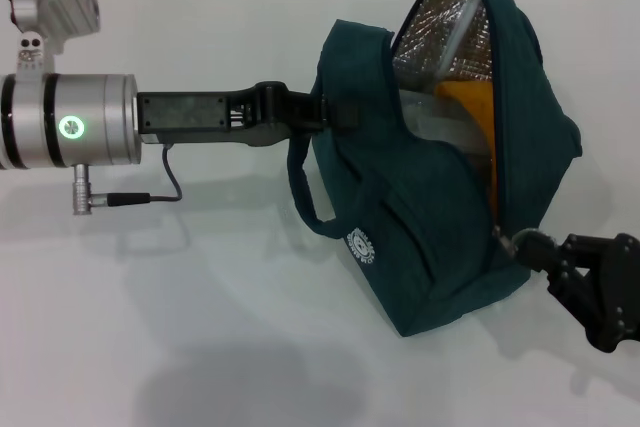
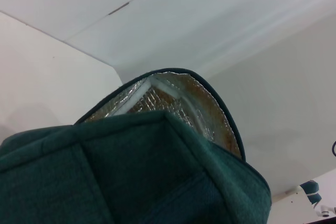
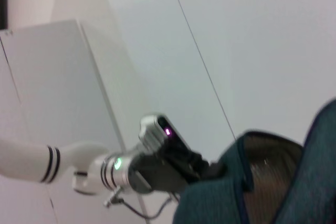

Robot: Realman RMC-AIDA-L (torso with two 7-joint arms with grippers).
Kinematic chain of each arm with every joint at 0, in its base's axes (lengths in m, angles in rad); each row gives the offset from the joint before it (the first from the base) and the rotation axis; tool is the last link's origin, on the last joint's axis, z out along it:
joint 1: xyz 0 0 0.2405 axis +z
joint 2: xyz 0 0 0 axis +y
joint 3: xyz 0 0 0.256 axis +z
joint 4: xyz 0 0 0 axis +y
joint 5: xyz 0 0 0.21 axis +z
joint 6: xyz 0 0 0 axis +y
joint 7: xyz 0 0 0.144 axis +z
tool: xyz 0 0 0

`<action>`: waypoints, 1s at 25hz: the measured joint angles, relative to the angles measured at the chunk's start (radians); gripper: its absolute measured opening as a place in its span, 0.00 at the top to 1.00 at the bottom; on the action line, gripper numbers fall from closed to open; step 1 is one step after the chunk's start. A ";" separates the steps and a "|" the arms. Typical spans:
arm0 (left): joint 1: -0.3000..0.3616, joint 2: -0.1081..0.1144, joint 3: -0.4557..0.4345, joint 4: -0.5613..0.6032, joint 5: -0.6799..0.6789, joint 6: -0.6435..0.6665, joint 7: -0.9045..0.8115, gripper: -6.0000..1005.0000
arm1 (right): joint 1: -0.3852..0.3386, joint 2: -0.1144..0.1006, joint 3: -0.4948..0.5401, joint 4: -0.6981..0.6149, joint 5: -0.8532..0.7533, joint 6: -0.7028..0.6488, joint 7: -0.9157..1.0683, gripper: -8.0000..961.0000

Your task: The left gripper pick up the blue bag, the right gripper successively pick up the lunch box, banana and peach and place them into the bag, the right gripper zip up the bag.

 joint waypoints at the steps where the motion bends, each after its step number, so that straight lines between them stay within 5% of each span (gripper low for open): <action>1: 0.000 0.000 0.000 0.000 0.000 0.000 0.000 0.96 | 0.002 0.000 0.000 0.000 0.004 -0.007 0.000 0.97; 25: 0.000 -0.006 -0.001 -0.006 0.000 0.000 0.057 0.95 | 0.141 0.016 -0.016 -0.024 0.164 -0.030 -0.011 0.97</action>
